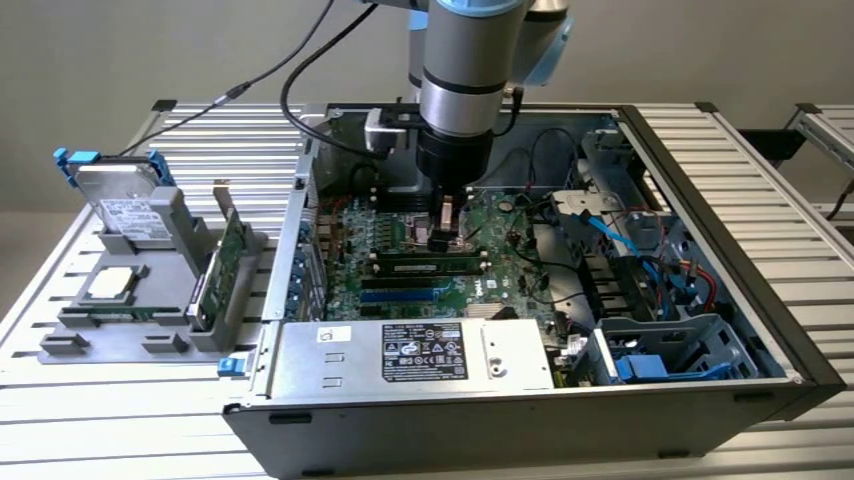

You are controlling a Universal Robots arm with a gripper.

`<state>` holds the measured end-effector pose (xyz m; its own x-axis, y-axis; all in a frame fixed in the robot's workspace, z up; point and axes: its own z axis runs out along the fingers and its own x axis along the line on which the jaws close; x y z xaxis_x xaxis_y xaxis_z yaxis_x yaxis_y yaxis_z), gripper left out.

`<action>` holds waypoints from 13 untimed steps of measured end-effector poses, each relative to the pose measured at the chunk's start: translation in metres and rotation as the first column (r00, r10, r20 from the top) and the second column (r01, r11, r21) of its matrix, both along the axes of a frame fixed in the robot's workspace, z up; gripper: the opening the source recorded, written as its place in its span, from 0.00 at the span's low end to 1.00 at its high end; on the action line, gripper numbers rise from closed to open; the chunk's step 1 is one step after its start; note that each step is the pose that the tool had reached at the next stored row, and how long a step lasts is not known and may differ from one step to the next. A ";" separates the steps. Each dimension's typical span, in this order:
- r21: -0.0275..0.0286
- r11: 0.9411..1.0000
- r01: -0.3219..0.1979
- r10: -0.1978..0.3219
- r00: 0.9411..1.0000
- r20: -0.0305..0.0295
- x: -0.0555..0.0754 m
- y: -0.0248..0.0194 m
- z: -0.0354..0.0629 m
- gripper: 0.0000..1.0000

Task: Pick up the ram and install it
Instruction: 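Press down the ram until it locks into place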

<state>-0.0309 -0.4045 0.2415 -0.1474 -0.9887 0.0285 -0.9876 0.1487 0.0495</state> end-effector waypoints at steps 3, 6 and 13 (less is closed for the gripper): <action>0.000 0.999 0.054 -0.054 0.999 0.000 0.000 0.0000 -0.0001 0.10; 0.000 0.994 0.107 -0.107 0.994 0.000 0.000 0.0000 -0.0001 0.10; 0.000 0.973 0.232 -0.232 0.973 0.000 0.000 0.0000 -0.0005 0.10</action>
<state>-0.0308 -0.4045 0.2410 -0.3729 -0.9274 0.0284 -0.9261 0.3739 0.0495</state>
